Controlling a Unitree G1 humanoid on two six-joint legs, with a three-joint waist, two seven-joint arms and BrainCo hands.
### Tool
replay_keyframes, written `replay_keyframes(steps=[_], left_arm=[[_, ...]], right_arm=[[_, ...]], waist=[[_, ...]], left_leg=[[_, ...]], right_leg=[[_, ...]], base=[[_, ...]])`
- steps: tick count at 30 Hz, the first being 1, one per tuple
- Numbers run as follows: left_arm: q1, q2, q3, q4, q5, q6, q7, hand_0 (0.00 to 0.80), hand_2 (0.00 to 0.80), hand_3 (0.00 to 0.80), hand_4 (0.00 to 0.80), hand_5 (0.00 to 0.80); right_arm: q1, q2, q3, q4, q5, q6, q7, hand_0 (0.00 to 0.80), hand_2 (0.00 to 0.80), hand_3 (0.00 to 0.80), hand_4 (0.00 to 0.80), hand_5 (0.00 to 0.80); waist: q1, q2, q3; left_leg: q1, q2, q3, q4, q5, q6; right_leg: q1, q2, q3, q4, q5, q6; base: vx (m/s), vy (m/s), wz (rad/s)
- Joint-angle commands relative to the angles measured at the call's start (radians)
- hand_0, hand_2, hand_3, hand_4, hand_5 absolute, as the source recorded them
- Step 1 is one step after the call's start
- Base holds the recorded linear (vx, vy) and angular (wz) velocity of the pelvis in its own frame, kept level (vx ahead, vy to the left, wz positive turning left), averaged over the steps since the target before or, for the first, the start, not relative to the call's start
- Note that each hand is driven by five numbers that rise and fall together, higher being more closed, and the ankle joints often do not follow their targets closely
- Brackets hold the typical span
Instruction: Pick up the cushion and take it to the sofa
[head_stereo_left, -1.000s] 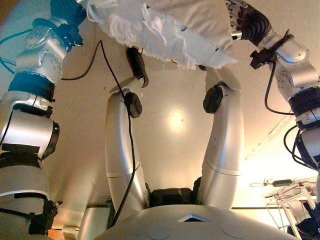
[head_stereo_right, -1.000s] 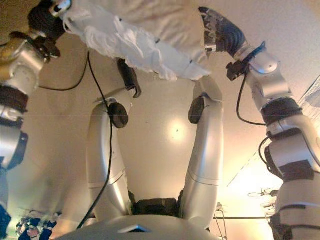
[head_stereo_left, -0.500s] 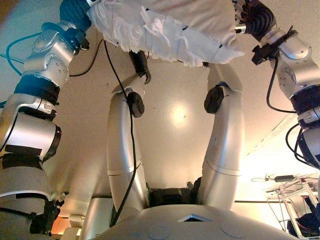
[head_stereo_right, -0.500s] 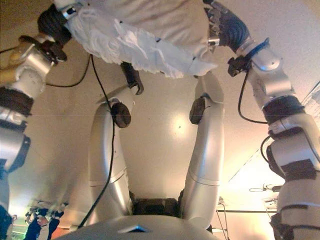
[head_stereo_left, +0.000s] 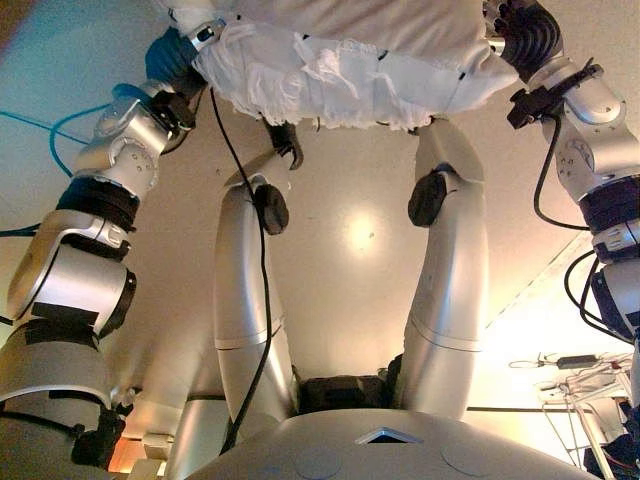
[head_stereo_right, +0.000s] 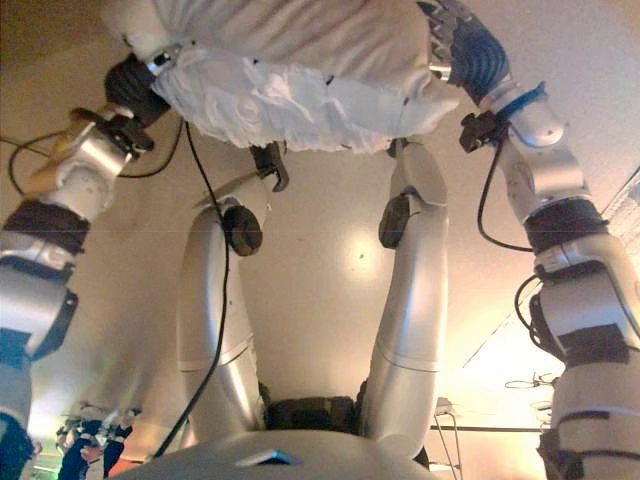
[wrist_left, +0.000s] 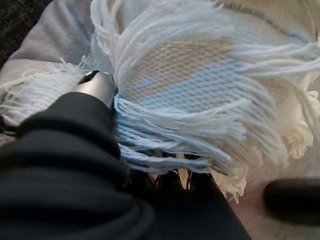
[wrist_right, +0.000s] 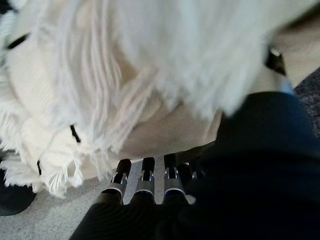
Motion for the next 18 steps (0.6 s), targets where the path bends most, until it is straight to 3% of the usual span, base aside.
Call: replay_keyframes(steps=[1,6,10,12,18], left_arm=[[0.086,-0.113,0.039,-0.158,0.029,0.022,-0.133,0.8,0.8,0.8,0.8,0.8],[0.11,-0.102,0.041,-0.189,0.048,0.041,-0.118,0.8,0.8,0.8,0.8,0.8],[0.118,-0.078,0.043,-0.217,0.037,0.064,-0.085,0.8,0.8,0.8,0.8,0.8],[0.129,-0.072,0.055,-0.225,0.044,0.063,-0.078,0.8,0.8,0.8,0.8,0.8],[0.143,-0.088,0.088,-0.222,0.065,0.051,-0.078,0.8,0.8,0.8,0.8,0.8]], right_arm=[[0.009,-0.007,0.057,-0.13,-0.109,-0.012,0.029,0.0,0.0,0.0,0.0,0.0],[-0.015,-0.054,0.093,-0.148,-0.287,-0.015,-0.069,0.0,0.0,0.0,0.0,0.0],[-0.059,-0.127,0.133,-0.16,-0.696,0.009,-0.452,0.0,0.0,0.0,0.0,0.0],[-0.073,-0.168,0.128,-0.162,-0.821,0.032,-0.603,0.0,0.0,0.0,0.0,0.0],[-0.089,-0.185,0.103,-0.201,-1.024,-0.009,-0.672,0.0,0.0,0.0,0.0,0.0]], waist=[[-0.013,0.087,-0.009],[-0.006,0.085,-0.009],[-0.009,0.083,-0.009],[-0.012,0.084,-0.009],[-0.02,0.093,-0.009]], left_leg=[[-0.049,0.028,-0.12,-0.169,0.162,-0.108],[-0.049,0.031,-0.127,-0.157,0.168,-0.109],[-0.05,0.044,-0.129,-0.149,0.154,-0.111],[-0.05,0.047,-0.128,-0.161,0.146,-0.108],[-0.05,0.044,-0.118,-0.194,0.143,-0.105]], right_leg=[[0.046,-0.004,0.014,0.051,-0.073,0.053],[0.046,-0.004,0.012,0.072,-0.068,0.06],[0.045,-0.009,0.004,0.072,-0.073,0.062],[0.045,-0.014,-0.001,0.057,-0.073,0.067],[0.045,-0.011,-0.006,0.011,-0.069,0.077]], base=[[-0.079,-0.046,-0.01],[-0.045,-0.028,-0.04],[-0.002,-0.012,-0.06],[0.005,-0.006,-0.09],[0.005,0.015,-0.12]])
